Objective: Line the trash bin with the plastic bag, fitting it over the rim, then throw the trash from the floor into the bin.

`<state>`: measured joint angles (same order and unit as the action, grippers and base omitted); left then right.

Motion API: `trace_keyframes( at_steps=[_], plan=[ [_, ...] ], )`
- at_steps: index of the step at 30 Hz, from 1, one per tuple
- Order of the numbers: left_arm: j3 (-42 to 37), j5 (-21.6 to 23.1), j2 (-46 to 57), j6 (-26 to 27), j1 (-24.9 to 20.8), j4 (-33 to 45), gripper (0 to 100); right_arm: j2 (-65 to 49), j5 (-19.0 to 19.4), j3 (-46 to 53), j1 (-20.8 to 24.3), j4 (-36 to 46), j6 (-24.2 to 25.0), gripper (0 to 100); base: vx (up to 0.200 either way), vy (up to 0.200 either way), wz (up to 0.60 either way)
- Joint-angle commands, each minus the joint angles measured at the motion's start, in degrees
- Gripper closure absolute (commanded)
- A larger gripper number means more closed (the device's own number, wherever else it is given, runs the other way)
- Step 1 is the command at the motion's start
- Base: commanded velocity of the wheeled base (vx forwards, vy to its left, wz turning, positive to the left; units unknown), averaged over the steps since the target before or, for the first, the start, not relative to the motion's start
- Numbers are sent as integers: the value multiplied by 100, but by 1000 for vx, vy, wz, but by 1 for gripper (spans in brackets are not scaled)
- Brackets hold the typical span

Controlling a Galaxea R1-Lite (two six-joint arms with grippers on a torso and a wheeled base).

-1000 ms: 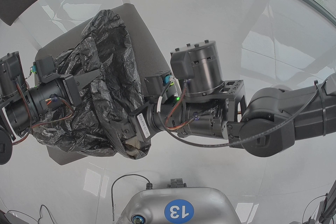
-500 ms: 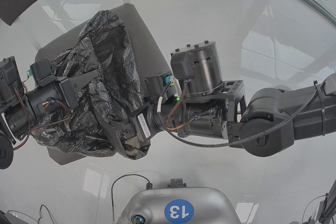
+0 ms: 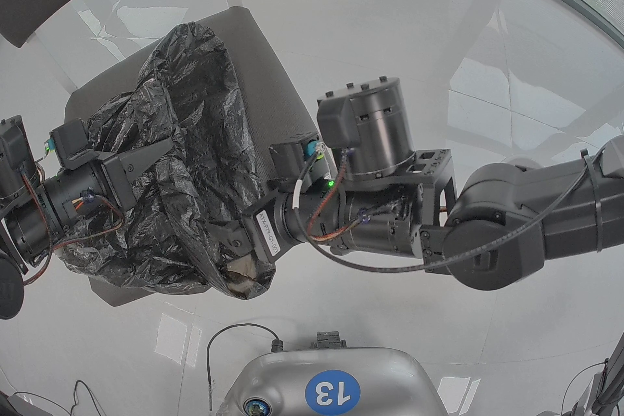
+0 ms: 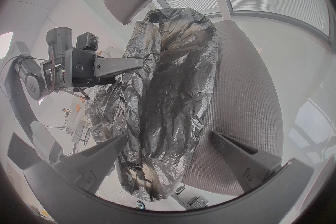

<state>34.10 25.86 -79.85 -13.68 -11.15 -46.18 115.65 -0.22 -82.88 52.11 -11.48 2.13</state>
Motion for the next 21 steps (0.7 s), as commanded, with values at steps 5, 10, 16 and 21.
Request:
trace_keyframes(
  at_steps=[5, 10, 16, 21],
  plan=[
    [-43, 51, -31, 5, 17, -5, 100, 124, -40, -26, 9, 6, -20, 100, 0, 0, 0],
    [-17, 51, -92, 5, 17, -5, 100, 212, -57, -44, 62, -3, -38, 100, 0, 0, 0],
    [18, 42, -127, -3, 17, -5, 100, 309, -75, -272, 159, 6, -29, 100, 0, 0, 0],
    [18, 51, -136, -3, 8, -5, 100, 318, -84, -360, 141, 6, -55, 100, 0, 0, 0]
  ],
)
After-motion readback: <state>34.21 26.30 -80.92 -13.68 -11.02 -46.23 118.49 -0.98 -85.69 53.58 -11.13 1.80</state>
